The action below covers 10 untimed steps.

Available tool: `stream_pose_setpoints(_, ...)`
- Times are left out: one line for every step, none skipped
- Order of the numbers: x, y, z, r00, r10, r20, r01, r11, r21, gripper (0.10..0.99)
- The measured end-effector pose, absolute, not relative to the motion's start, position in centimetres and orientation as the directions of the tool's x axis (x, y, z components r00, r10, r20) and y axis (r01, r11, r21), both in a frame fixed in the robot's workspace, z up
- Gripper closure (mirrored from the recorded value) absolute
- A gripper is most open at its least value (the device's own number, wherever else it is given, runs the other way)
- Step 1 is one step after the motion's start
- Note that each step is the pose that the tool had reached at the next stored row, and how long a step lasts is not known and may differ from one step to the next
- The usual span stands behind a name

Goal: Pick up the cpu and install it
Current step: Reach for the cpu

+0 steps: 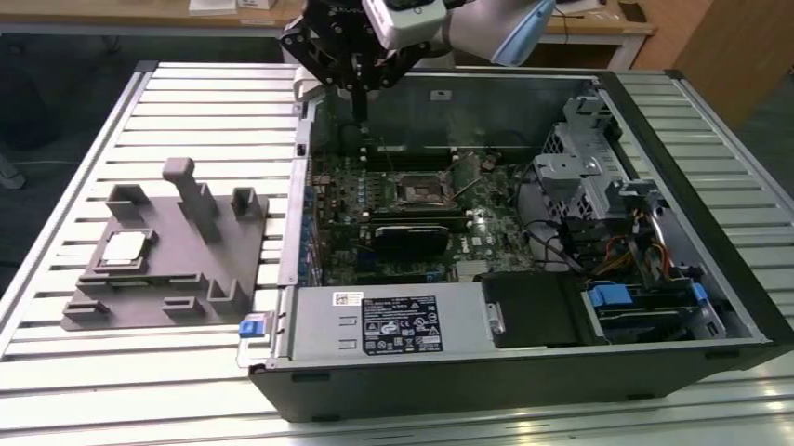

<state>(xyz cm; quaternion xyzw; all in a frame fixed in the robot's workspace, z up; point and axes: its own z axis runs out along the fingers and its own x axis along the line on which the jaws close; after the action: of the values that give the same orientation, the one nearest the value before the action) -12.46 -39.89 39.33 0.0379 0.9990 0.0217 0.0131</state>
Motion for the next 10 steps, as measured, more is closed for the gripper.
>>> stream_pose_setpoints(-12.49,-39.89,39.33,-0.997,0.076,-0.024,0.075,0.996,0.044,0.980)
stream_pose_setpoints(-12.52,-39.89,39.33,-0.997,0.076,-0.024,0.075,0.996,0.044,0.980)
stream_pose_setpoints(-12.53,-39.89,39.33,-0.997,0.076,-0.024,0.075,0.996,0.044,0.980)
stream_pose_setpoints(-12.56,-39.89,39.33,-0.997,0.076,-0.024,0.075,0.996,0.044,0.980)
stream_pose_setpoints(-12.58,-39.89,39.33,-0.997,0.076,-0.024,0.075,0.996,0.044,0.980)
stream_pose_setpoints(-12.60,-39.89,39.33,-0.997,0.076,-0.024,0.075,0.996,0.044,0.980)
stream_pose_setpoints(-12.63,-39.89,39.32,-0.997,0.076,-0.024,0.075,0.996,0.044,0.980)
stream_pose_setpoints(-12.66,-39.89,39.32,-0.997,0.076,-0.024,0.075,0.996,0.044,0.980)
stream_pose_setpoints(-12.69,-39.89,39.32,-0.997,0.076,-0.024,0.075,0.996,0.044,0.980)
stream_pose_setpoints(-12.71,-39.89,39.32,-0.997,0.076,-0.024,0.075,0.996,0.044,0.980)
